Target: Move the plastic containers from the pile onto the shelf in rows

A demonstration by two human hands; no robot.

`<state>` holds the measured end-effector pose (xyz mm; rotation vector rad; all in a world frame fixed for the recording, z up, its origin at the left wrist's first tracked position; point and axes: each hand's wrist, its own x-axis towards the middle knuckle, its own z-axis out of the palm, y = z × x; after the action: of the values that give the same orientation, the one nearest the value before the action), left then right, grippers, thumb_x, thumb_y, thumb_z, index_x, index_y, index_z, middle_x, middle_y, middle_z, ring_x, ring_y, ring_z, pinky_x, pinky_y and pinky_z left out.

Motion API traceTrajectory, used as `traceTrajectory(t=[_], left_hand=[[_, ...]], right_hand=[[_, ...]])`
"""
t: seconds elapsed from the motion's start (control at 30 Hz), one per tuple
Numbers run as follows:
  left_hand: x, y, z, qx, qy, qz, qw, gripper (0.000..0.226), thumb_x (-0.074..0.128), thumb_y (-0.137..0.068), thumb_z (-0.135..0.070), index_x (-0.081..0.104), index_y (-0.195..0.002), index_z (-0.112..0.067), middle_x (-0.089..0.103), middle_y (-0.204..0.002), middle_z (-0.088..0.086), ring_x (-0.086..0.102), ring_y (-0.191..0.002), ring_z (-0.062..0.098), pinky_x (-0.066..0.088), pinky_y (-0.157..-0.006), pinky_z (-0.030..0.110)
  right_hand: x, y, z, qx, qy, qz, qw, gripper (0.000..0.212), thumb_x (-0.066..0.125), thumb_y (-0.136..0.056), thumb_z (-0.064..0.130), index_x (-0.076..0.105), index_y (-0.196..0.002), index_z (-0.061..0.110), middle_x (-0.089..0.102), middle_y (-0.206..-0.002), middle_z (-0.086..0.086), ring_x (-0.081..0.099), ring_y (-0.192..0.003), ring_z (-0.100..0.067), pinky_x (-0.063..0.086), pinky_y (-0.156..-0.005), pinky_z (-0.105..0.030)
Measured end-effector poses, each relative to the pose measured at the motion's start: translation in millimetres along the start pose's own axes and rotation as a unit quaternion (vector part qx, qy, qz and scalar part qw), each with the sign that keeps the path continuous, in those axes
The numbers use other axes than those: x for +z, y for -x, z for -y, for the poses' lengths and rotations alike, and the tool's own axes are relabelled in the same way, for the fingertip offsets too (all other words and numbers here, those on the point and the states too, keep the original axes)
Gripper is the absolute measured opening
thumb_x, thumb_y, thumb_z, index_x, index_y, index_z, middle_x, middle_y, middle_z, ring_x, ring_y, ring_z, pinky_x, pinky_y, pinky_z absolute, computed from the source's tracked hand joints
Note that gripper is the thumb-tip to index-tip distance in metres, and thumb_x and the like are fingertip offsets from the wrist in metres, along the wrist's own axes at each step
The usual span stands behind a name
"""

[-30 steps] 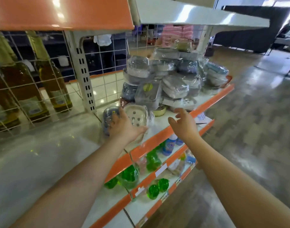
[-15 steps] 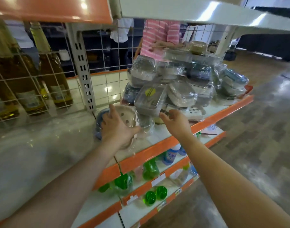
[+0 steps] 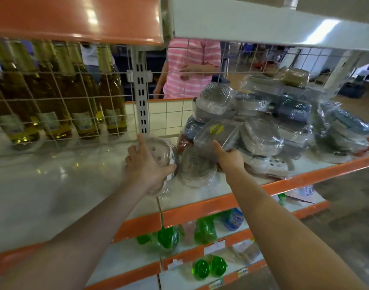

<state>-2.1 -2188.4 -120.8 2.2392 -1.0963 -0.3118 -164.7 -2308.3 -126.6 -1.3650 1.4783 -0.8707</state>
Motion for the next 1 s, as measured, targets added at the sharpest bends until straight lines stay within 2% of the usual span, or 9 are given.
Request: traceTrajectory(t=[0.17,0.3,0.4,0.5,0.63,0.73,0.8,0.9,1.0], left_hand=[[1,1,5,-0.016,0.006,-0.015,1.0,0.125,0.079,-0.067,-0.048,-0.012,-0.15,-0.021,0.016,-0.148,0.018,0.029,-0.132,0.039,0.032,-0.105,0.046],[5,5,4,-0.015,0.034,-0.022,0.999,0.124,0.079,-0.068,-0.046,-0.01,-0.15,-0.02,0.016,-0.148,0.018,0.028,-0.133,0.039,0.033,-0.106,0.047],[4,9,0,-0.017,0.059,-0.029,0.998,0.124,0.079,-0.068,-0.045,-0.01,-0.151,-0.022,0.015,-0.148,0.018,0.026,-0.134,0.039,0.032,-0.107,0.048],[3,16,2,-0.015,0.073,-0.035,0.997,0.118,0.079,-0.069,-0.043,-0.005,-0.15,-0.032,0.016,-0.146,0.018,0.026,-0.133,0.04,0.034,-0.107,0.051],[-6,27,15,-0.013,0.081,-0.046,0.996,0.104,0.079,-0.07,-0.042,0.01,-0.147,-0.043,0.017,-0.142,0.015,0.028,-0.13,0.042,0.038,-0.103,0.051],[-19,33,28,-0.034,0.102,-0.073,0.992,0.098,0.081,-0.068,-0.041,0.019,-0.143,-0.039,0.02,-0.141,0.014,0.032,-0.129,0.04,0.04,-0.101,0.049],[-30,33,39,-0.05,0.104,-0.092,0.989,0.095,0.081,-0.066,-0.043,0.022,-0.14,-0.036,0.024,-0.14,0.013,0.036,-0.126,0.039,0.043,-0.098,0.047],[-50,37,56,-0.06,0.113,-0.137,0.982,0.089,0.082,-0.066,-0.04,0.027,-0.135,-0.03,0.025,-0.139,0.012,0.041,-0.123,0.037,0.046,-0.094,0.045],[-74,39,80,-0.07,0.132,-0.176,0.973,0.091,0.083,-0.066,-0.036,0.027,-0.137,-0.025,0.026,-0.139,0.013,0.04,-0.123,0.037,0.047,-0.095,0.047]], right_hand=[[2,0,-2,0.002,-0.066,-0.003,0.998,0.05,0.068,-0.082,0.044,0.059,-0.108,0.003,0.064,-0.096,-0.008,0.062,-0.09,-0.024,0.053,-0.078,-0.035],[-5,7,-2,-0.026,-0.076,0.003,0.997,0.042,0.069,-0.083,0.04,0.059,-0.101,0.004,0.061,-0.084,-0.004,0.063,-0.086,-0.024,0.055,-0.078,-0.036],[-12,16,-3,-0.045,-0.097,0.014,0.994,0.029,0.069,-0.084,0.036,0.057,-0.083,0.01,0.06,-0.08,-0.003,0.062,-0.083,-0.022,0.056,-0.079,-0.038],[-18,26,-6,-0.068,-0.117,0.027,0.991,0.023,0.069,-0.085,0.032,0.055,-0.076,0.015,0.061,-0.079,-0.002,0.063,-0.082,-0.021,0.056,-0.08,-0.038],[-14,37,-14,-0.096,-0.133,0.026,0.986,0.034,0.073,-0.08,0.037,0.053,-0.094,0.014,0.062,-0.097,-0.008,0.064,-0.093,-0.025,0.055,-0.085,-0.04],[-5,51,-12,-0.14,-0.121,0.047,0.982,0.044,0.07,-0.082,0.039,0.055,-0.107,0.007,0.055,-0.082,0.003,0.06,-0.081,-0.019,0.054,-0.077,-0.034],[5,61,-7,-0.161,-0.119,0.072,0.977,0.039,0.068,-0.084,0.036,0.054,-0.109,0.01,0.053,-0.079,0.008,0.057,-0.075,-0.011,0.051,-0.07,-0.027],[26,77,1,-0.184,-0.1,0.12,0.97,0.03,0.068,-0.085,0.033,0.053,-0.108,0.021,0.062,-0.093,0.007,0.062,-0.089,-0.012,0.053,-0.079,-0.028],[55,90,9,-0.181,-0.1,0.164,0.965,0.032,0.068,-0.085,0.03,0.055,-0.112,0.018,0.066,-0.105,-0.001,0.064,-0.096,-0.016,0.054,-0.087,-0.033]])
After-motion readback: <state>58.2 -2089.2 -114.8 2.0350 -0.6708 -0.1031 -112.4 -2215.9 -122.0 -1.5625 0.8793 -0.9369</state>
